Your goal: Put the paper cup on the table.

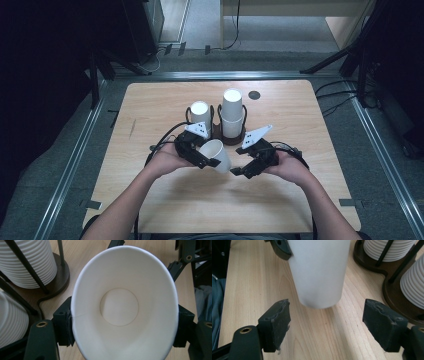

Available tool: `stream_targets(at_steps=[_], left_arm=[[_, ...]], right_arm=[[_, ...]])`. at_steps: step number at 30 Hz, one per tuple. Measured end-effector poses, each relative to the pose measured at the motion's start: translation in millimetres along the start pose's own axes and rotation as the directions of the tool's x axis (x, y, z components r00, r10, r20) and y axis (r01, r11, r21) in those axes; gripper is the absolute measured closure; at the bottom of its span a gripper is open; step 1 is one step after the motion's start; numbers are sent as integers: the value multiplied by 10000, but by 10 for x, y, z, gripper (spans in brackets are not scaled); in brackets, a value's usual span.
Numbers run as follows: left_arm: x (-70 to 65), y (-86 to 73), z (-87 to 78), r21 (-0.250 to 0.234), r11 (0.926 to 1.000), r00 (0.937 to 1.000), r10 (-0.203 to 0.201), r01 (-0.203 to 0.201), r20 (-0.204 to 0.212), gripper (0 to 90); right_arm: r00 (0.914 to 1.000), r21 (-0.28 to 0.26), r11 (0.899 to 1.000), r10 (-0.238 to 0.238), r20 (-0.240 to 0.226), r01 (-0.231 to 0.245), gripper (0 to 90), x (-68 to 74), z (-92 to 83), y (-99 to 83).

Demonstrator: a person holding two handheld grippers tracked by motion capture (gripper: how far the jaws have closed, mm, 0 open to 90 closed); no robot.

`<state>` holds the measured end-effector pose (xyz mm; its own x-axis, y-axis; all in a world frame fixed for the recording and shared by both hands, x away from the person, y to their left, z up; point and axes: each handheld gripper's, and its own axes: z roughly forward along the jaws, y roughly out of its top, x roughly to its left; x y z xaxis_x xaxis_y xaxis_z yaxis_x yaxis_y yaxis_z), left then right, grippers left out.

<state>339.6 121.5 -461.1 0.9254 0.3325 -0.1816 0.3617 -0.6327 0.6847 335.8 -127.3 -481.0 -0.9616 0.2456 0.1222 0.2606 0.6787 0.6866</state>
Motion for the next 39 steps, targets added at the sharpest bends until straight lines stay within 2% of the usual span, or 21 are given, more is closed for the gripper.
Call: stream_targets(at_steps=[5, 15, 23, 28, 39], left_arm=[[-19, -15, -18, 292, 9995, 9999, -83, 85, -99, 261], [-37, -70, -78, 515, 9986, 9998, -73, 82, -187, 258], [-44, -124, -158, 387, 9991, 9989, -180, 197, -439, 257], [-28, -159, -195, 474, 9986, 9978, -203, 233, -628, 257], [72, -269, -346, 360, 9973, 9935, -610, 647, -964, 258]], right_arm=[[9994, -64, 9994, 347, 53, -347, 216, -16, -38, -13], [9989, -48, 9994, 331, 323, -330, 216, -79, -122, -53], [9976, -217, 9986, 499, 480, -489, 216, -141, -212, -83], [9967, -275, 9981, 559, 596, -543, 216, -201, -243, -100], [9959, -258, 9978, 634, 643, -618, 216, -266, -265, -112]])
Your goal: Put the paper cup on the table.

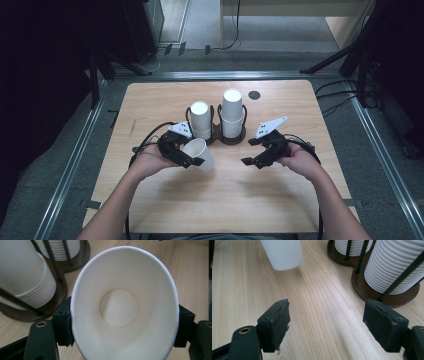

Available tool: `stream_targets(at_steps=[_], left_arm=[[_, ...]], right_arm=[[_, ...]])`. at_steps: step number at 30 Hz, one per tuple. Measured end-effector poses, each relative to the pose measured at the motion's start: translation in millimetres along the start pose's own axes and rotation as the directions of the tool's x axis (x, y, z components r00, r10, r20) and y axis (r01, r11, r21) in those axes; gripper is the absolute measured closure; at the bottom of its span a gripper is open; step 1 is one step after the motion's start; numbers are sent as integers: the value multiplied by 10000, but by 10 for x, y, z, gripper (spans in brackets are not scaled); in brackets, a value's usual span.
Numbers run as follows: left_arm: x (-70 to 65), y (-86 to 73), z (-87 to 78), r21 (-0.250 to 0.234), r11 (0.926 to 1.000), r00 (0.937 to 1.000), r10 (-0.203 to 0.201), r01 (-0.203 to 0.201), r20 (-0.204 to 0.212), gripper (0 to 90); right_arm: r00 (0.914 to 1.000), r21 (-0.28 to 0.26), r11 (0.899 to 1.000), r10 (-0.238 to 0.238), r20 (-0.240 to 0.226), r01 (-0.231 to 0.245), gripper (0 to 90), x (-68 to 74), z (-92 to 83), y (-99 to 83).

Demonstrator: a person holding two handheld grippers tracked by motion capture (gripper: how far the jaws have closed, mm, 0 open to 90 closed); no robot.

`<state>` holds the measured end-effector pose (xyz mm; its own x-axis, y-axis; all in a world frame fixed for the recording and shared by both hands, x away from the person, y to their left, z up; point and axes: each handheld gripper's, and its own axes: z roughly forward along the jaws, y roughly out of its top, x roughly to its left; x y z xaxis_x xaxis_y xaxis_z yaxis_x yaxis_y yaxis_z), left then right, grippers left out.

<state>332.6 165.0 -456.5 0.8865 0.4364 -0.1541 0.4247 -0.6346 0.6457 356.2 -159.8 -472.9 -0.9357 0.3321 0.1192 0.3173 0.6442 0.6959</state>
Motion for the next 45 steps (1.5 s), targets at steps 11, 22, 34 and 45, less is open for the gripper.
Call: stream_targets(at_steps=[11, 22, 34, 45], left_arm=[[148, -105, -144, 101, 9993, 9976, -347, 353, -596, 257], [328, -237, -255, 299, 9963, 9892, -766, 810, -1250, 257], [513, -347, -380, 481, 9912, 9754, -1120, 1232, -1898, 256], [715, -463, -517, 425, 9795, 9548, -1815, 1967, -2355, 253]], right_arm=[[9999, 129, 9999, -23, 103, 22, 216, -30, -6, -13], [9998, 166, 9998, -57, 183, 54, 216, -52, -5, -40], [9995, 250, 9997, -17, 314, 9, 216, -70, 13, -49], [9990, 303, 9995, 6, 442, -19, 216, -81, 13, -79]])
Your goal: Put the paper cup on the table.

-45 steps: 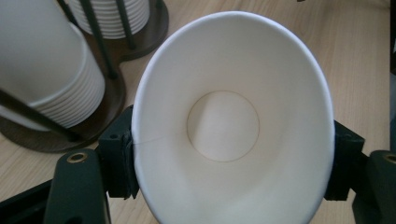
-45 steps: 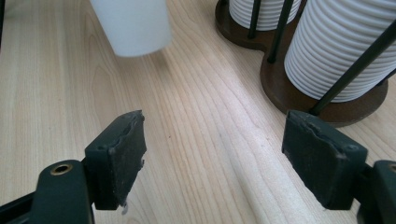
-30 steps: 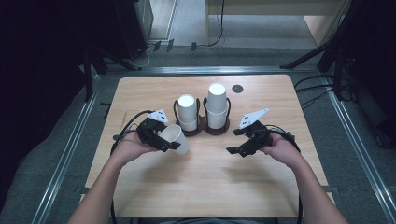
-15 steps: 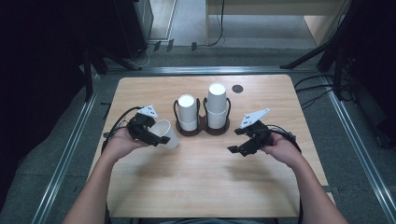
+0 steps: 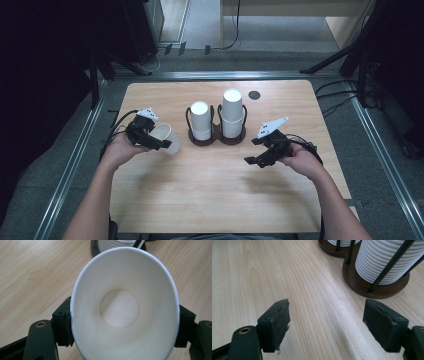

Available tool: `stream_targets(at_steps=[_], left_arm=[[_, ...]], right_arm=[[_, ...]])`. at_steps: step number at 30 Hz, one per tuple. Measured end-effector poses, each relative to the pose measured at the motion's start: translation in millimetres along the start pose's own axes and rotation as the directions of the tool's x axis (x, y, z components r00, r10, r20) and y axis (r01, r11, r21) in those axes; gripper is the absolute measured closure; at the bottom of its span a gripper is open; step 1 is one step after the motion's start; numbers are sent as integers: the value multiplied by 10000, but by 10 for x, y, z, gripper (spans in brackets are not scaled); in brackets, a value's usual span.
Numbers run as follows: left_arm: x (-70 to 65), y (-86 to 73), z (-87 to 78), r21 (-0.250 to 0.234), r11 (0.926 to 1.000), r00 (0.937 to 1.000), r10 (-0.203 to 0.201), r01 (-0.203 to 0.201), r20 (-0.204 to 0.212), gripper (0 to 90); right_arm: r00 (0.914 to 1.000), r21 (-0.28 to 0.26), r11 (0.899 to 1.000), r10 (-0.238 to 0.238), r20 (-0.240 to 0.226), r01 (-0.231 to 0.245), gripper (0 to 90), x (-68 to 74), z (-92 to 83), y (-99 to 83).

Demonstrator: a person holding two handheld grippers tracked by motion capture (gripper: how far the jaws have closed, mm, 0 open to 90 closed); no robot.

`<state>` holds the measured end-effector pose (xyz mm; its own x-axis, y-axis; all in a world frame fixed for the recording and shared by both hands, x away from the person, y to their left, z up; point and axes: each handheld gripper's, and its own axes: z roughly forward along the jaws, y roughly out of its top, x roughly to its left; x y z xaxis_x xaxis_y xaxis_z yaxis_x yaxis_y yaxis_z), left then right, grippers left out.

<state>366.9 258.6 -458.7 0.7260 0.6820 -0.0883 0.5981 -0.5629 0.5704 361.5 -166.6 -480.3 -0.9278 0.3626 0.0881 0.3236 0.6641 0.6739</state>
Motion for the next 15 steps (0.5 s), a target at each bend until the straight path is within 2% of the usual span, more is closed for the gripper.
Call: stream_targets(at_steps=[15], left_arm=[[264, -32, -47, 173, 9981, 9968, -578, 588, -548, 252]], right_arm=[[10000, 145, 9999, 28, -39, -28, 216, 27, 36, -23]])
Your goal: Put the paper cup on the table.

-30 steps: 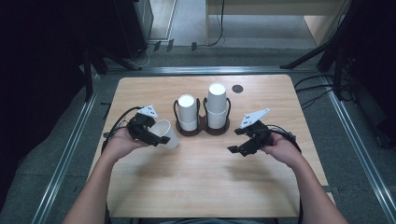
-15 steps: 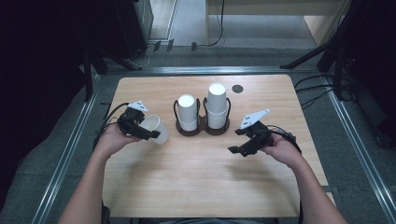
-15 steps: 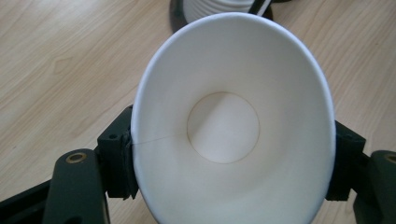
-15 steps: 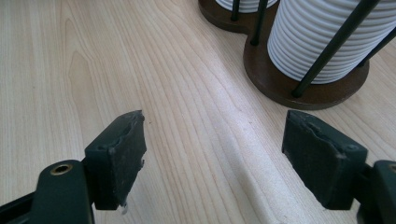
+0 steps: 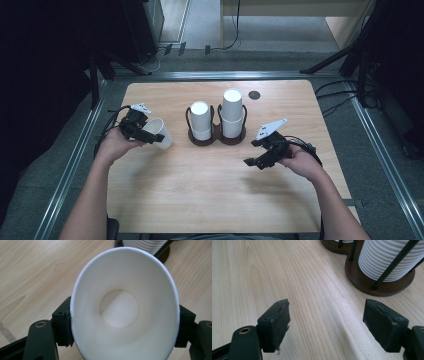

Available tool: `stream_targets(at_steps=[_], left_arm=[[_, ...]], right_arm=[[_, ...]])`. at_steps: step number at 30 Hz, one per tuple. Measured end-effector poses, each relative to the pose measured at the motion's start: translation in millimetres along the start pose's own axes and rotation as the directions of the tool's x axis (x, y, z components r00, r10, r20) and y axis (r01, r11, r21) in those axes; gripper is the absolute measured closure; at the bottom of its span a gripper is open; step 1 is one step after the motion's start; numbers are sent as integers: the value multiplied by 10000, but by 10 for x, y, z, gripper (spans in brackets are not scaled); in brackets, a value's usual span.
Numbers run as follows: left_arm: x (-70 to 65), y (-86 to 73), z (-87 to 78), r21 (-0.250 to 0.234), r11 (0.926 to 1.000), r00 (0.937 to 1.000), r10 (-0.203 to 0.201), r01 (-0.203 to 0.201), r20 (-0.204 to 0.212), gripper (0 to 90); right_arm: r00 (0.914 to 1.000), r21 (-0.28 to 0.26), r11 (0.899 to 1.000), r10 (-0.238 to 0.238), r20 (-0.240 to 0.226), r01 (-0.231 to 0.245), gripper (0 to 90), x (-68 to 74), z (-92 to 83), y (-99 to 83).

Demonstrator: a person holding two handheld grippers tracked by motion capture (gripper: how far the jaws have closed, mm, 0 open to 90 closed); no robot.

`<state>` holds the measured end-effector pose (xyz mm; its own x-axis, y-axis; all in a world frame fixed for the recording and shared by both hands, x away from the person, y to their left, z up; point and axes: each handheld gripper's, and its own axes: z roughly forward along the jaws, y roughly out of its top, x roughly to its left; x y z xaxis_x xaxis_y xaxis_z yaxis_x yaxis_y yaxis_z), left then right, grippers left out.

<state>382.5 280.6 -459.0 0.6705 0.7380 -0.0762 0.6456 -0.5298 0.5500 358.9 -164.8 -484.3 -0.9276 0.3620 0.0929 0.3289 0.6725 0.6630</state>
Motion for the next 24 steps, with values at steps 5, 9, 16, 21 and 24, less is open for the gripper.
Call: stream_targets(at_steps=[5, 9, 16, 21, 24], left_arm=[[57, -21, 45, 296, 9995, 9996, -129, 136, -260, 250], [103, -17, 54, 430, 9987, 9981, -252, 276, -563, 246], [190, -45, 106, 737, 9950, 9934, -607, 680, -974, 239], [214, -47, 130, 840, 9933, 9893, -687, 799, -1288, 214], [218, -45, 137, 832, 9931, 9885, -709, 824, -1334, 204]], right_arm=[[10000, 28, 10000, 16, 44, -16, 216, 4, 6, -10], [10000, 92, 10000, 38, 59, -39, 216, 12, 2, -23], [9999, 121, 9999, 71, 116, -73, 216, 16, -9, -53], [9998, 85, 9999, 127, 164, -129, 216, 5, -32, -68], [9998, 110, 9998, 153, 143, -155, 216, 11, -26, -68]])
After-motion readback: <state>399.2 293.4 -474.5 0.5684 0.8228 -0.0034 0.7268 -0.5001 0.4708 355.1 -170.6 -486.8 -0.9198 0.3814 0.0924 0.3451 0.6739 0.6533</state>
